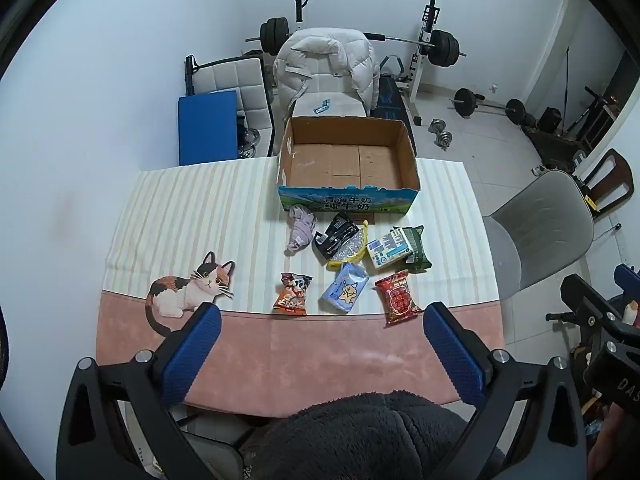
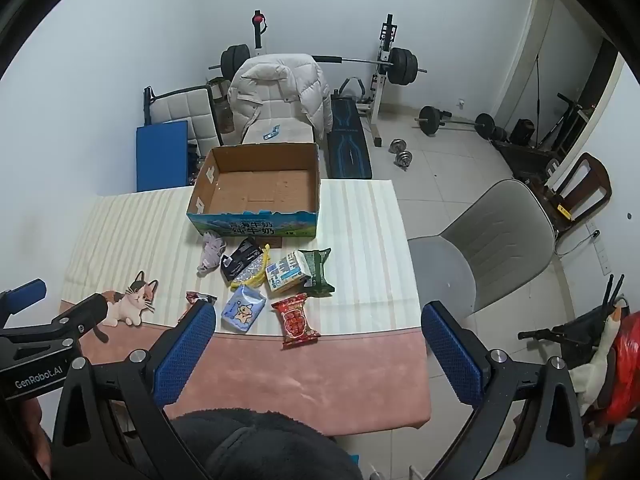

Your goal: Organize soft objects

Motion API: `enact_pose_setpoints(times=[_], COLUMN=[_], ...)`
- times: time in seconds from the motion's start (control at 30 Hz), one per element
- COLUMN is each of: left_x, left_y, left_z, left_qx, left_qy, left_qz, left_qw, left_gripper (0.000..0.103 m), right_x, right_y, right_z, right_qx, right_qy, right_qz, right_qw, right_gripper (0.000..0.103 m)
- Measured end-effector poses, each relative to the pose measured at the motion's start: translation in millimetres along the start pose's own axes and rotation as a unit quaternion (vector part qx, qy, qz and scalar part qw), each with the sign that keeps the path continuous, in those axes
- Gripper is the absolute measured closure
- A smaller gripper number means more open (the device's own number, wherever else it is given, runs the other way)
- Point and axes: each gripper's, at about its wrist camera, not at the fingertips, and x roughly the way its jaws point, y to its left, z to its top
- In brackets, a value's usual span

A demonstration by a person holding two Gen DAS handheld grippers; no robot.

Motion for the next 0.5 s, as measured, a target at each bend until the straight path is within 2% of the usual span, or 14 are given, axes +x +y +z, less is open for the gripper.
enact_pose_setpoints(times=[0.5], left_x=[-0.3], left_y=[-1.0], left_z=[0.9], left_qx=[-0.002], left_qy=[-0.002], left_qz=[-0.005], left_qw=[1.0000], left_gripper=[0.000], right_x=[5.9], right_y=[9.5], right_z=[3.9], right_qx=[-0.010], right_qy=[0.003], right_qz=[-0.006], right_qw=[1.000], right_gripper=[0.000])
